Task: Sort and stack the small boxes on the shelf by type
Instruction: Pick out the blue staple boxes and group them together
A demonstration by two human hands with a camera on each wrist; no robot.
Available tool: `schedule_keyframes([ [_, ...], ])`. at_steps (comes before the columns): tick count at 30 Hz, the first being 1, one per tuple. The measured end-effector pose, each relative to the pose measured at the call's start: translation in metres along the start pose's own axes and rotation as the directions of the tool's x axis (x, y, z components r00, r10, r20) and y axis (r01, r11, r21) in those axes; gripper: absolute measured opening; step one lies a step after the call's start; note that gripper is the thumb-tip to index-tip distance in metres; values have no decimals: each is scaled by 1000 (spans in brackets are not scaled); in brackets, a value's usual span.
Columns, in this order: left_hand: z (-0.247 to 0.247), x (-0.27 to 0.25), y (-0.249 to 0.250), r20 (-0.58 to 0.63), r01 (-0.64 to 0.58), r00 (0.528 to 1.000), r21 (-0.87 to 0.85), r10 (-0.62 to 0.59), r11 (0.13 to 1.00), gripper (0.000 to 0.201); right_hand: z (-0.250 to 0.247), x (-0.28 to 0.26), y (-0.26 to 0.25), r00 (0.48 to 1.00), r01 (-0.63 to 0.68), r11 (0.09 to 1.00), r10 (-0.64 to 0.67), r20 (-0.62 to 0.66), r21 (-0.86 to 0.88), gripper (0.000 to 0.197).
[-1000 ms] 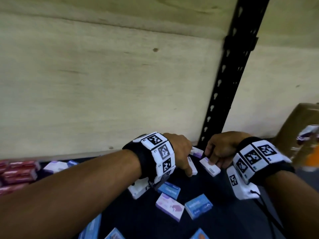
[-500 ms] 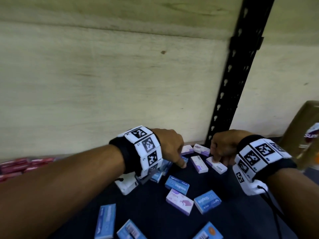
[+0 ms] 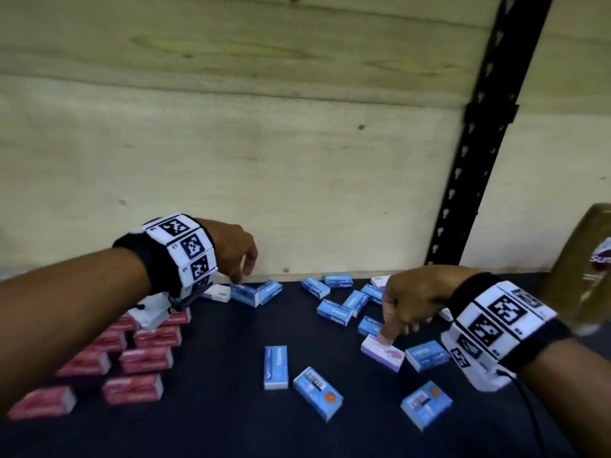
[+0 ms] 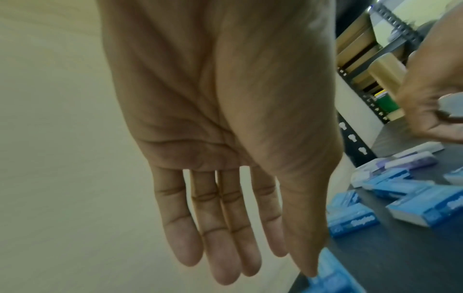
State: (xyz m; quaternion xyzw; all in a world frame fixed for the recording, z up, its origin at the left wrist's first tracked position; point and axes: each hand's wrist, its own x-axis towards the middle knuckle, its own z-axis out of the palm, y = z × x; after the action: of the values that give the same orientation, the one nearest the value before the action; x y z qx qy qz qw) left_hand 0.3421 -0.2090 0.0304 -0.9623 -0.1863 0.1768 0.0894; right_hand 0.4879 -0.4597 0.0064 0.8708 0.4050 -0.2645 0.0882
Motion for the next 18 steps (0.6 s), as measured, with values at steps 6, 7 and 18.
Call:
schedule_keyframes([
  [6, 15, 0, -13, 70, 45, 997, 4, -45, 999, 41, 17, -10, -20, 999, -41, 997, 40, -22, -69, 40],
  [7, 17, 2, -12, 80, 41, 996, 20, -43, 999, 44, 18, -11, -23, 998, -50, 996, 47, -46, -78, 40],
  [18, 36, 24, -15, 97, 14, 995, 158, -30, 987, 31, 20, -10, -33, 987, -101, 993, 93, -134, -58, 36],
])
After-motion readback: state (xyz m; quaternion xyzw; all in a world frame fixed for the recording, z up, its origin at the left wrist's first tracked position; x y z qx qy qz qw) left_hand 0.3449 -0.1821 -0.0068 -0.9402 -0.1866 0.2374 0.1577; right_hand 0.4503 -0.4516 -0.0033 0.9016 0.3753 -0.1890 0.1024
